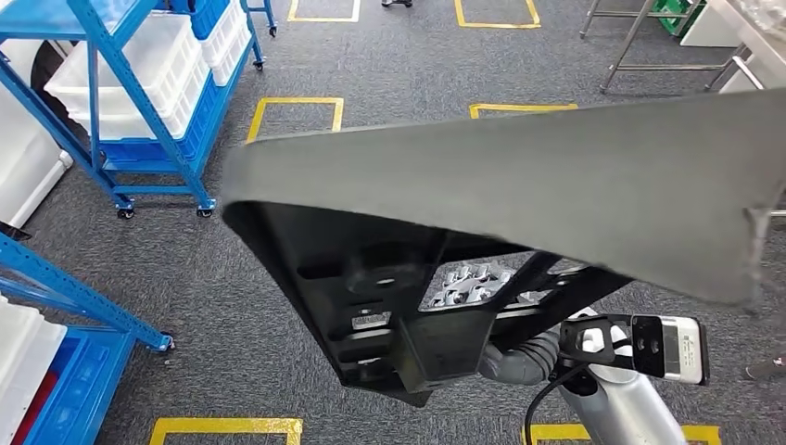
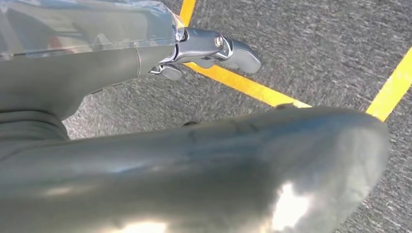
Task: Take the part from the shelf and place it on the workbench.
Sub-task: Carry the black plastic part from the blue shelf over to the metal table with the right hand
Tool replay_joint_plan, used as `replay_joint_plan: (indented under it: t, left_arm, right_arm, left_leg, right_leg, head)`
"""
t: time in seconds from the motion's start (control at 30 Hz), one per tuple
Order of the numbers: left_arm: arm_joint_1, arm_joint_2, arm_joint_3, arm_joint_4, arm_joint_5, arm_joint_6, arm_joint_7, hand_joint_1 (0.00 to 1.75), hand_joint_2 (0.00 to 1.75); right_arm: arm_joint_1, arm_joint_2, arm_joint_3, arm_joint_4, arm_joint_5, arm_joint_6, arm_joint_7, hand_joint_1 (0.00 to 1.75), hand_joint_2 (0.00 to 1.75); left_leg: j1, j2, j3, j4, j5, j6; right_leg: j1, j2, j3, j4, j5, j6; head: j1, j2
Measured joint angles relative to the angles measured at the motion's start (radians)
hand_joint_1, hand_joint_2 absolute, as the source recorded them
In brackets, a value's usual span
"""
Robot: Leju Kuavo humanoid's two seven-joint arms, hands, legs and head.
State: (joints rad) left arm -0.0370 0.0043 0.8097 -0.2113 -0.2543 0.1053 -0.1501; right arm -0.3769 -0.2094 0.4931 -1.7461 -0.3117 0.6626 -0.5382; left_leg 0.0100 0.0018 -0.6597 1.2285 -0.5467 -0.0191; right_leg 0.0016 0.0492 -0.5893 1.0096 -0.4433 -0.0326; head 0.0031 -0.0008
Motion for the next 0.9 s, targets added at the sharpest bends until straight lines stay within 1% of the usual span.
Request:
replay_joint_plan:
  t: [0.03, 0.07, 0.1, 0.13, 0.17, 0.2, 0.23, 0.27, 0.3, 0.33, 0.37, 0.4, 0.43, 0.47, 0.5, 0.53, 0.57, 0.6, 0.63, 0.67, 0.7, 0.73, 0.77, 0.8, 0.83, 0.87, 0.9]
  left_arm:
    - [0.000, 0.000, 0.002, 0.000, 0.000, 0.000, 0.000, 0.00, 0.00]
    - [0.000, 0.000, 0.003, 0.000, 0.001, 0.000, 0.001, 0.00, 0.00]
    - [-0.001, 0.000, 0.004, 0.000, 0.001, 0.000, 0.001, 0.00, 0.00]
    - [-0.001, -0.001, 0.005, 0.000, 0.001, 0.000, 0.001, 0.00, 0.00]
    - [-0.002, -0.001, 0.006, 0.000, 0.002, 0.001, 0.001, 0.00, 0.00]
    - [-0.003, -0.001, 0.008, 0.000, 0.002, 0.002, 0.000, 0.00, 0.00]
    - [-0.004, 0.000, 0.009, 0.000, 0.002, 0.005, -0.001, 0.00, 0.00]
    - [-0.004, 0.000, 0.011, 0.000, 0.002, 0.008, -0.003, 0.00, 0.00]
    - [-0.003, 0.001, 0.013, 0.000, 0.002, 0.012, -0.006, 0.00, 0.00]
    - [-0.002, 0.002, 0.015, 0.000, 0.002, 0.014, -0.008, 0.00, 0.00]
    - [-0.001, 0.004, 0.017, 0.000, 0.001, 0.015, -0.010, 0.00, 0.00]
    - [0.001, 0.005, 0.018, 0.000, 0.000, 0.015, -0.011, 0.00, 0.00]
    - [0.002, 0.007, 0.019, 0.000, -0.001, 0.014, -0.012, 0.00, 0.00]
    - [0.002, 0.008, 0.020, 0.000, -0.002, 0.013, -0.012, 0.00, 0.00]
    - [0.001, 0.008, 0.020, -0.001, -0.004, 0.011, -0.013, 0.00, 0.00]
    - [0.001, 0.009, 0.020, -0.001, -0.006, 0.008, -0.014, 0.00, 0.00]
    - [0.000, 0.009, 0.020, -0.001, -0.008, 0.006, -0.015, 0.00, 0.00]
    - [0.000, 0.009, 0.020, -0.001, -0.011, 0.003, -0.017, 0.00, 0.00]
    - [0.000, 0.009, 0.020, -0.001, -0.014, 0.001, -0.018, 0.00, 0.00]
    - [0.000, 0.009, 0.020, -0.001, -0.017, -0.001, -0.020, 0.00, 0.00]
    - [-0.001, 0.009, 0.020, -0.001, -0.019, -0.001, -0.021, 0.00, 0.00]
    - [-0.001, 0.009, 0.020, -0.001, -0.021, -0.001, -0.022, 0.00, 0.00]
    - [-0.002, 0.009, 0.020, -0.002, -0.022, 0.000, -0.025, 0.00, 0.00]
    - [-0.003, 0.009, 0.020, -0.002, -0.022, -0.001, -0.029, 0.00, 0.00]
    - [-0.003, 0.010, 0.021, -0.002, -0.022, -0.001, -0.032, 0.00, 0.00]
    - [-0.002, 0.012, 0.022, -0.003, -0.022, -0.002, -0.035, 0.00, 0.00]
    - [-0.001, 0.014, 0.024, -0.003, -0.022, -0.002, -0.036, 0.00, 0.00]
  right_arm:
    - [0.000, 0.000, 0.001, 0.001, 0.000, 0.001, 0.000, 1.73, 1.75]
    - [0.000, 0.000, 0.002, 0.002, 0.000, 0.001, 0.001, 1.73, 1.75]
    - [-0.001, 0.000, 0.003, 0.002, 0.000, 0.001, 0.001, 1.73, 1.75]
    - [-0.001, 0.000, 0.003, 0.003, -0.001, 0.001, 0.002, 1.73, 1.75]
    - [-0.001, 0.000, 0.004, 0.004, -0.001, 0.001, 0.003, 1.73, 1.75]
    - [0.000, 0.000, 0.005, 0.005, -0.001, 0.001, 0.005, 1.73, 1.75]
    - [0.000, 0.000, 0.005, 0.005, -0.002, 0.002, 0.006, 1.73, 1.75]
    - [-0.001, -0.001, 0.005, 0.006, -0.003, 0.003, 0.006, 1.73, 1.75]
    - [-0.002, -0.001, 0.005, 0.006, -0.005, 0.003, 0.006, 1.73, 1.75]
    - [-0.004, -0.001, 0.005, 0.006, -0.007, 0.002, 0.006, 1.73, 1.75]
    - [-0.005, -0.001, 0.005, 0.007, -0.010, 0.001, 0.008, 1.73, 1.75]
    - [-0.005, -0.001, 0.006, 0.008, -0.012, 0.000, 0.009, 1.73, 1.75]
    - [-0.005, -0.001, 0.007, 0.009, -0.015, -0.002, 0.011, 1.73, 1.75]
    - [-0.005, -0.001, 0.008, 0.009, -0.018, -0.005, 0.013, 1.73, 1.75]
    - [-0.005, -0.001, 0.008, 0.010, -0.020, -0.008, 0.014, 1.73, 1.75]
    - [-0.005, -0.001, 0.008, 0.009, -0.021, -0.011, 0.016, 1.73, 1.75]
    - [-0.006, 0.000, 0.008, 0.008, -0.022, -0.015, 0.018, 1.73, 1.75]
    - [-0.006, 0.000, 0.008, 0.007, -0.022, -0.017, 0.021, 1.73, 1.75]
    - [-0.007, 0.002, 0.009, 0.004, -0.022, -0.019, 0.024, 1.73, 1.75]
    - [-0.007, 0.003, 0.009, 0.001, -0.021, -0.022, 0.027, 1.73, 1.75]
    - [-0.006, 0.004, 0.010, -0.002, -0.020, -0.025, 0.029, 1.73, 1.75]
    - [-0.004, 0.005, 0.010, -0.006, -0.018, -0.028, 0.029, 1.73, 1.75]
    - [-0.001, 0.005, 0.010, -0.009, -0.016, -0.031, 0.029, 1.73, 1.75]
    - [0.001, 0.006, 0.011, -0.012, -0.013, -0.033, 0.028, 1.73, 1.75]
    - [0.003, 0.007, 0.011, -0.015, -0.010, -0.034, 0.027, 1.73, 1.75]
    - [0.005, 0.007, 0.012, -0.016, -0.008, -0.035, 0.026, 1.73, 1.75]
    - [0.008, 0.008, 0.013, -0.016, -0.006, -0.035, 0.026, 1.73, 1.75]
  left_leg:
    - [0.005, -0.013, 0.031, -0.071, 0.035, -0.003]
    - [0.008, -0.031, 0.059, -0.132, 0.058, -0.003]
    - [0.010, -0.044, 0.078, -0.172, 0.071, -0.002]
    - [0.009, -0.052, 0.084, -0.187, 0.071, 0.002]
    - [0.007, -0.050, 0.084, -0.188, 0.070, 0.008]
    - [0.005, -0.041, 0.083, -0.188, 0.072, 0.015]
    - [0.005, -0.033, 0.084, -0.190, 0.074, 0.022]
    - [0.005, -0.024, 0.085, -0.193, 0.076, 0.028]
    - [0.006, -0.014, 0.085, -0.196, 0.077, 0.033]
    - [0.005, -0.004, 0.085, -0.197, 0.077, 0.038]
    - [0.003, 0.005, 0.084, -0.197, 0.077, 0.040]
    - [0.001, 0.014, 0.084, -0.197, 0.076, 0.042]
    - [-0.001, 0.024, 0.083, -0.197, 0.075, 0.043]
    - [-0.002, 0.034, 0.084, -0.197, 0.074, 0.043]
    - [-0.003, 0.042, 0.086, -0.197, 0.072, 0.044]
    - [-0.004, 0.050, 0.089, -0.197, 0.070, 0.043]
    - [-0.005, 0.057, 0.093, -0.198, 0.068, 0.042]
    - [-0.007, 0.064, 0.096, -0.198, 0.065, 0.039]
    - [-0.008, 0.072, 0.098, -0.199, 0.064, 0.035]
    - [-0.008, 0.080, 0.099, -0.200, 0.062, 0.031]
    - [-0.008, 0.089, 0.101, -0.201, 0.061, 0.026]
    - [-0.007, 0.094, 0.103, -0.201, 0.058, 0.021]
    - [-0.006, 0.084, 0.103, -0.194, 0.051, 0.016]
    - [-0.004, 0.068, 0.096, -0.172, 0.035, 0.012]
    - [-0.003, 0.045, 0.078, -0.130, 0.010, 0.009]
    - [-0.001, 0.023, 0.050, -0.069, -0.018, 0.007]
    - [0.000, 0.012, 0.016, -0.003, -0.044, 0.005]
  right_leg:
    - [-0.002, 0.011, -0.001, 0.006, -0.004, 0.005]
    - [-0.003, 0.021, -0.005, 0.016, -0.008, 0.010]
    - [-0.004, 0.030, -0.010, 0.023, -0.010, 0.016]
    - [-0.004, 0.037, -0.015, 0.027, -0.011, 0.021]
    - [-0.005, 0.044, -0.020, 0.029, -0.010, 0.026]
    - [-0.006, 0.051, -0.022, 0.028, -0.008, 0.030]
    - [-0.006, 0.046, -0.024, 0.031, -0.011, 0.034]
    - [-0.006, 0.032, -0.030, 0.045, -0.021, 0.038]
    - [-0.005, 0.012, -0.045, 0.077, -0.040, 0.041]
    - [-0.006, -0.013, -0.069, 0.130, -0.070, 0.045]
    - [-0.007, -0.029, -0.102, 0.196, -0.102, 0.048]
    - [-0.009, -0.037, -0.133, 0.260, -0.129, 0.050]
    - [-0.010, -0.042, -0.156, 0.304, -0.141, 0.051]
    - [-0.010, -0.044, -0.160, 0.312, -0.133, 0.050]
    - [-0.010, -0.046, -0.145, 0.283, -0.109, 0.048]
    - [-0.007, -0.055, -0.110, 0.216, -0.072, 0.042]
    - [-0.002, -0.075, -0.071, 0.143, -0.044, 0.036]
    - [0.006, -0.096, -0.039, 0.081, -0.024, 0.028]
    - [0.014, -0.110, -0.018, 0.039, -0.015, 0.022]
    - [0.020, -0.116, -0.014, 0.026, -0.018, 0.018]
    - [0.024, -0.106, -0.015, 0.021, -0.016, 0.014]
    - [0.021, -0.094, -0.012, 0.015, -0.013, 0.011]
    - [0.017, -0.084, -0.007, 0.008, -0.010, 0.007]
    - [0.013, -0.074, -0.001, 0.000, -0.007, 0.002]
    - [0.010, -0.066, 0.004, -0.006, -0.004, -0.002]
    - [0.010, -0.057, 0.006, -0.007, -0.004, -0.005]
    - [0.010, -0.047, 0.006, -0.007, -0.004, -0.007]
  head:
    - [0.000, 0.000]
    - [0.000, 0.000]
    - [0.000, 0.000]
    - [-0.001, 0.000]
    - [-0.001, 0.000]
    - [-0.001, 0.000]
    - [-0.001, 0.000]
    - [0.000, 0.000]
    - [0.001, 0.000]
    - [0.002, 0.000]
    - [0.003, 0.000]
    - [0.003, 0.000]
    - [0.003, 0.000]
    - [0.003, 0.000]
    - [0.003, 0.000]
    - [0.003, 0.000]
    - [0.003, 0.000]
    - [0.003, 0.000]
    - [0.003, 0.000]
    - [0.003, 0.000]
    - [0.003, 0.000]
    - [0.002, 0.000]
    - [0.002, 0.000]
    - [0.002, 0.000]
    - [0.001, 0.000]
    - [0.000, 0.000]
    - [-0.001, 0.000]
